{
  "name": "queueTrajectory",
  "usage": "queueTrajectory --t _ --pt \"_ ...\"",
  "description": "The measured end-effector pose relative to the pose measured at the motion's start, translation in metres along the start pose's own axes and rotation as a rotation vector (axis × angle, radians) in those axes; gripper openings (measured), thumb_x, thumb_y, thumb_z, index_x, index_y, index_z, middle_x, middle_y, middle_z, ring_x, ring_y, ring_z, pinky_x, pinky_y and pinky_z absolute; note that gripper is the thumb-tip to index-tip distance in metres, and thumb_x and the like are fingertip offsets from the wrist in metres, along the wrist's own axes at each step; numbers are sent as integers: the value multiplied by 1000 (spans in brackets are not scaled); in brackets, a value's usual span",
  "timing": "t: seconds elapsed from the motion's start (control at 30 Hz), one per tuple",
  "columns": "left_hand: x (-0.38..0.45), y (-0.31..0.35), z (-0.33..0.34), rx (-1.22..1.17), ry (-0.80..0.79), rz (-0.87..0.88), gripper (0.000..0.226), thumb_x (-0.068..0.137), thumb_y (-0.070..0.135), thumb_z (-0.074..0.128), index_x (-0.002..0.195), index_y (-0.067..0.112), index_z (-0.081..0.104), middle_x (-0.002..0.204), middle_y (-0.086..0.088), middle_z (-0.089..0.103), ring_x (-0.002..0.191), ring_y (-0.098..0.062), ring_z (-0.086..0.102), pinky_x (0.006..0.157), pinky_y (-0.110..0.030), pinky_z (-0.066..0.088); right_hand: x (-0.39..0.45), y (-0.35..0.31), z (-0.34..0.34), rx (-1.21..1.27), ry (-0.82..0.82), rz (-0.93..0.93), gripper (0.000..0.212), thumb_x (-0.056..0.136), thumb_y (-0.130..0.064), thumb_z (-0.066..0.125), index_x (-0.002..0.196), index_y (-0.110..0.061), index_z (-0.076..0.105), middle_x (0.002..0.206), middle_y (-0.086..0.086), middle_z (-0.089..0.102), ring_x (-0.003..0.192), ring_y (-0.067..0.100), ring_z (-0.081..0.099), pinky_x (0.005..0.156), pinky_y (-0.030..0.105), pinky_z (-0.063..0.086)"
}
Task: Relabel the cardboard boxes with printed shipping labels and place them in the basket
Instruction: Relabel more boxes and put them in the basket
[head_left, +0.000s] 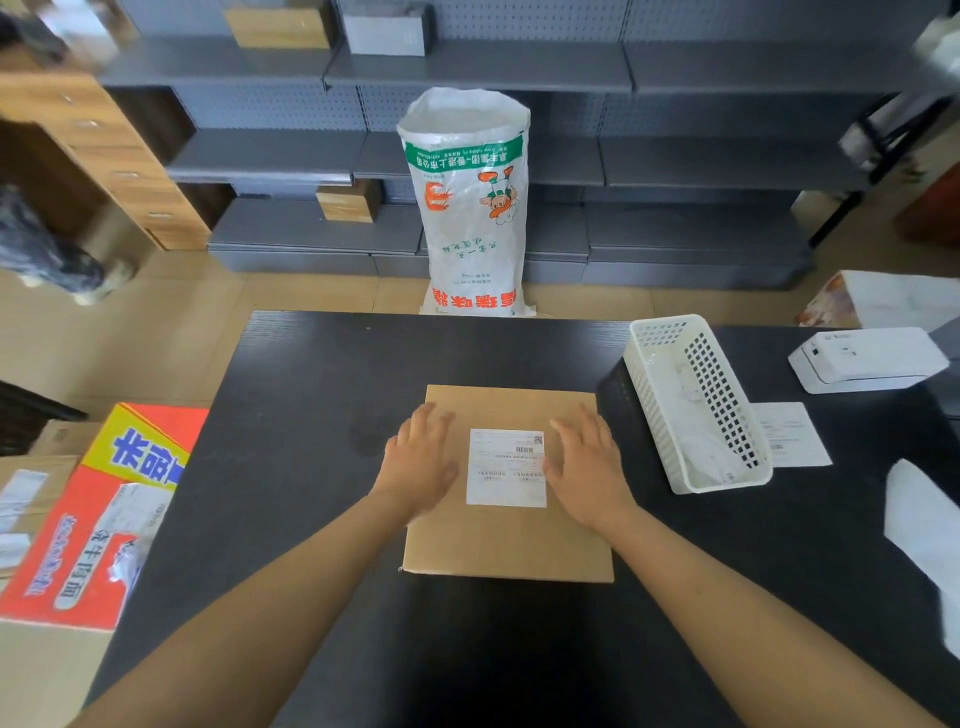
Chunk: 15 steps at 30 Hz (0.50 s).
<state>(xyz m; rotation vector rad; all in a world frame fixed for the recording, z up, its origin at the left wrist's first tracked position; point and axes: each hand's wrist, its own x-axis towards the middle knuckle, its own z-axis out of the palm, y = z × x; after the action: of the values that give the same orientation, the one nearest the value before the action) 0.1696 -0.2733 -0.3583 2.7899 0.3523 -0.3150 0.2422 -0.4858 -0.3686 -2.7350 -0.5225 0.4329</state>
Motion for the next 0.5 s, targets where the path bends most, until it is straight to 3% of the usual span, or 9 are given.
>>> queueTrajectory --t 0.13,0.23,0.3,0.4,0.5 --pt "1 -6 1 -355 -14 -328 64 92 30 55 147 18 25 149 -7 28 134 -30 33 106 -42 36 -10 3 -6 205 128 280 66 92 -39 56 146 -14 28 155 9 23 142 29 21 111 46 29" --pt "-1 -9 7 -708 -107 -541 75 92 31 60 151 12 16 150 -13 31 132 -33 40 104 -44 41 -15 5 -3 491 28 627 77 88 -42 61 148 -14 22 150 13 29 135 33 33 106 49 36" --pt "-5 -8 11 -796 -175 -585 74 93 32 59 150 9 17 146 -13 40 125 -32 49 102 -42 44 -17 8 -1 698 -102 768 75 88 -41 60 147 -12 23 143 14 40 125 33 45 100 46 42" --pt "-9 -5 13 -736 -222 -576 62 95 35 54 143 5 30 138 -11 48 118 -29 52 98 -40 46 -20 14 0 822 -212 787 65 91 -38 58 142 -10 30 129 11 53 110 29 56 88 39 47" --pt "-9 -2 8 -714 -211 -577 57 95 36 53 140 5 36 135 -11 50 115 -28 53 92 -36 47 -19 16 -3 808 -208 721 59 91 -39 60 137 -9 37 125 10 56 109 28 58 94 44 48"
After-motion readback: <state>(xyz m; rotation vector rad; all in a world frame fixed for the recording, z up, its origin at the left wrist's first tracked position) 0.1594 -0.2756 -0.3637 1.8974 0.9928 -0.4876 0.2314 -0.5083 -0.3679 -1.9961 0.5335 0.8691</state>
